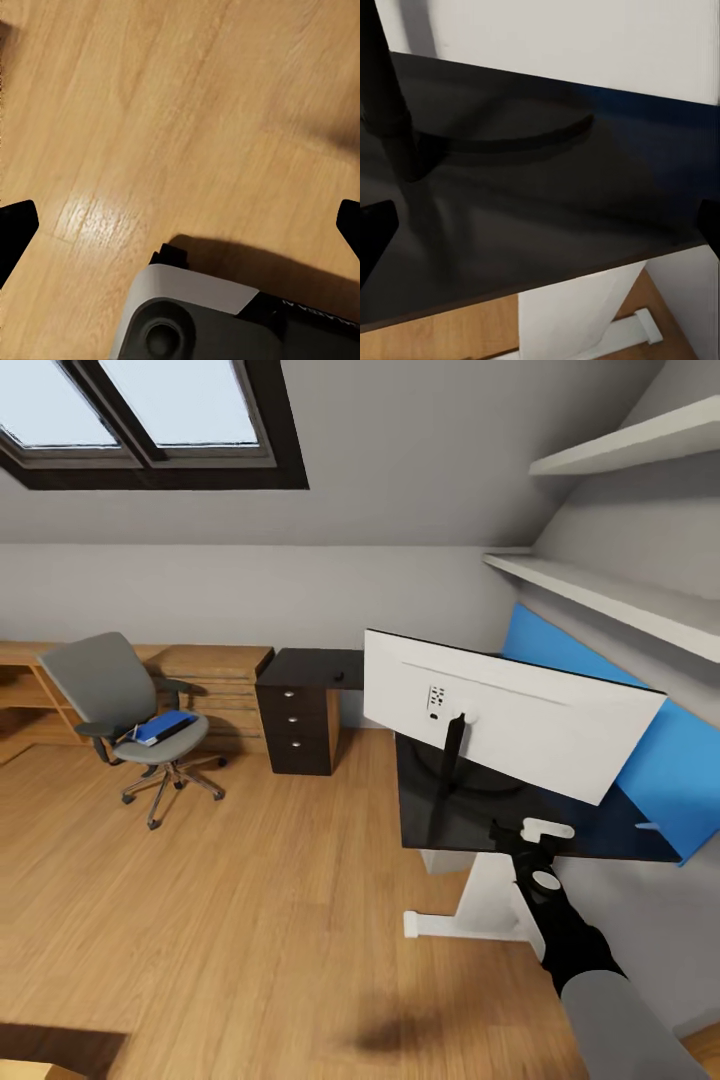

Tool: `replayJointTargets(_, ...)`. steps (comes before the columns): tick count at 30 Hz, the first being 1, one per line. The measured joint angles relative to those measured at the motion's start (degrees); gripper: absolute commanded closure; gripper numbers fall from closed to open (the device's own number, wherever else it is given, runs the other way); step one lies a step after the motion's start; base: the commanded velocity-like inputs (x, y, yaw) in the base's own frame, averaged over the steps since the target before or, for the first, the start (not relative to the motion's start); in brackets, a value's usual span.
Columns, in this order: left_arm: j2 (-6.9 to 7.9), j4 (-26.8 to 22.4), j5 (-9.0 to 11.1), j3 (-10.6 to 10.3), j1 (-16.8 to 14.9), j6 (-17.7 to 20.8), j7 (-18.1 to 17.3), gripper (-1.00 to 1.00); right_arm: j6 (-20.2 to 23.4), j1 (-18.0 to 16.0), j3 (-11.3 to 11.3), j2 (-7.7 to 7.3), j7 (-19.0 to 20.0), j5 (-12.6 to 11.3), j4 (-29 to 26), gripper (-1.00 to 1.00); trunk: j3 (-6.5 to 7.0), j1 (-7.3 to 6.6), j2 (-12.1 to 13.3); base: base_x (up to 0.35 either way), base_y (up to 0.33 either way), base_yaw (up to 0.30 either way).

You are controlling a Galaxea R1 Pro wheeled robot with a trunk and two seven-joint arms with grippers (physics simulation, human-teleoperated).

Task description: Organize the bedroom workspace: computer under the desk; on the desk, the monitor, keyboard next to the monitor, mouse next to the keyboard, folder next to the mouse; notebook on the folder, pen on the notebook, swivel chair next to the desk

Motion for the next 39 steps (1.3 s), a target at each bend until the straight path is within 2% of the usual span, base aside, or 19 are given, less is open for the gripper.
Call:
replayJointTargets(18, -0.30, 0.0, 0.0, 0.0, 0.0, 0.0, 0.0, -1.00, 0.0, 0.0, -0.4, -0.34, -0.1, 0.0, 0.3, -1.00, 3.25, -3.96, 7.2, 0.000, 0.000, 0.000)
replayJointTargets(26, -0.31, 0.0, 0.0, 0.0, 0.0, 0.0, 0.0, -1.00, -0.1, 0.0, -2.7, -0.59, 0.0, -0.2, -2.0, -1.00, 3.26, -3.97, 7.3, 0.000, 0.000, 0.000)
replayJointTargets(39, -0.23, 0.0, 0.0, 0.0, 0.0, -0.2, 0.0, -1.00, -0.5, 1.1, -3.1, -0.41, 0.0, -0.1, -2.4, -1.00, 3.61, -3.97, 7.3, 0.000, 0.000, 0.000)
